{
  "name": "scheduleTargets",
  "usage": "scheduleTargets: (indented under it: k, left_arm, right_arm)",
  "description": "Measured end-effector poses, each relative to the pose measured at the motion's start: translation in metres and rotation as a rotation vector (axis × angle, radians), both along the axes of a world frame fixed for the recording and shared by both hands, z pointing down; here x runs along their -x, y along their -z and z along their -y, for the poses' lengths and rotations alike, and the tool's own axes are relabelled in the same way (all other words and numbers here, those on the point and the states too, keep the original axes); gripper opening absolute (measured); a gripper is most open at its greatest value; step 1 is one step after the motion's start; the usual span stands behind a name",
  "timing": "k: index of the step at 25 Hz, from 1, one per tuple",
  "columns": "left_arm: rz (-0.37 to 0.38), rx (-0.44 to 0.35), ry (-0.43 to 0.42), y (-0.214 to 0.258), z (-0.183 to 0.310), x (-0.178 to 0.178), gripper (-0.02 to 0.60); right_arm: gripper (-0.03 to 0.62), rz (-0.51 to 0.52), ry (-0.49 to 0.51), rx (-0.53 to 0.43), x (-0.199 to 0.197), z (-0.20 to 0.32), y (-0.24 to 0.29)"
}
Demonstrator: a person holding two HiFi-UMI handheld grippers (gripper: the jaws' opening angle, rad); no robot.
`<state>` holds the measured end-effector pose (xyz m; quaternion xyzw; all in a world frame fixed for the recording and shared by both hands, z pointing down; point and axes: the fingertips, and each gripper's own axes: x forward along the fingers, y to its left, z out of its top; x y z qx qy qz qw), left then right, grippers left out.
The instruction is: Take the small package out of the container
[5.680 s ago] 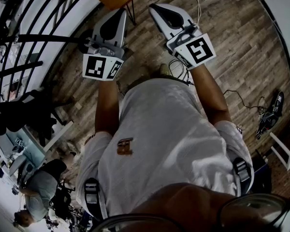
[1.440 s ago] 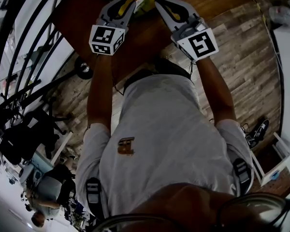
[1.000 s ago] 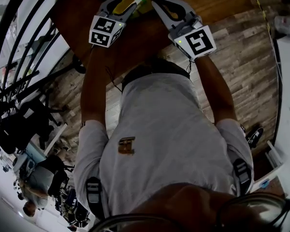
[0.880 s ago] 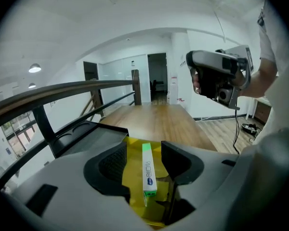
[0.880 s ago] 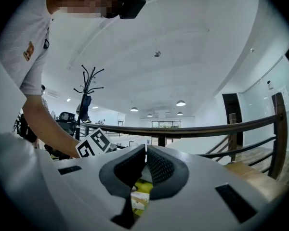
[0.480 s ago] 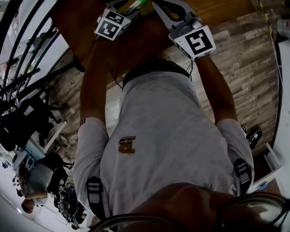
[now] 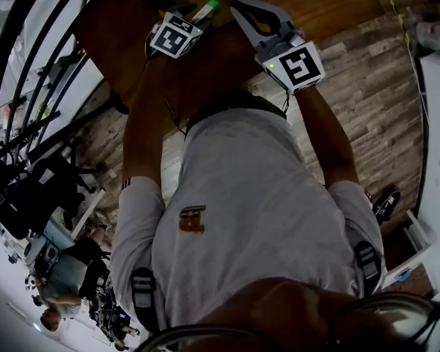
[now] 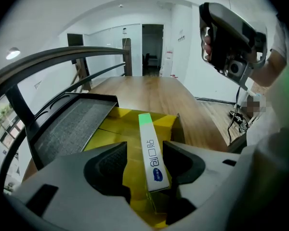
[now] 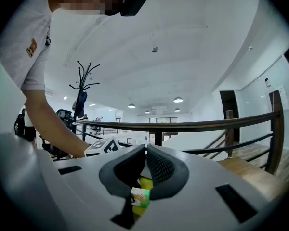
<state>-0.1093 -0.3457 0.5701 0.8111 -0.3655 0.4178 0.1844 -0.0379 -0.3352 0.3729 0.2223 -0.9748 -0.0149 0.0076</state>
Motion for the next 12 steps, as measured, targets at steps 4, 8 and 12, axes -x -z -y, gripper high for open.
scheduleTargets:
  k: [4, 8, 12]
  left_arm:
    - [0.004, 0.021, -0.018, -0.007, 0.000, -0.003, 0.245]
    - [0.005, 0.031, -0.031, -0.012, 0.001, -0.009, 0.212]
    - [0.012, 0.023, -0.038, -0.015, 0.003, -0.012, 0.140]
  right_arm:
    - [0.034, -0.001, -0.013, 0.010, -0.001, 0.003, -0.005]
    - [0.034, -0.004, -0.022, 0.015, -0.006, 0.006, -0.011]
    - [0.034, -0.015, -0.041, 0.041, -0.011, 0.007, -0.017]
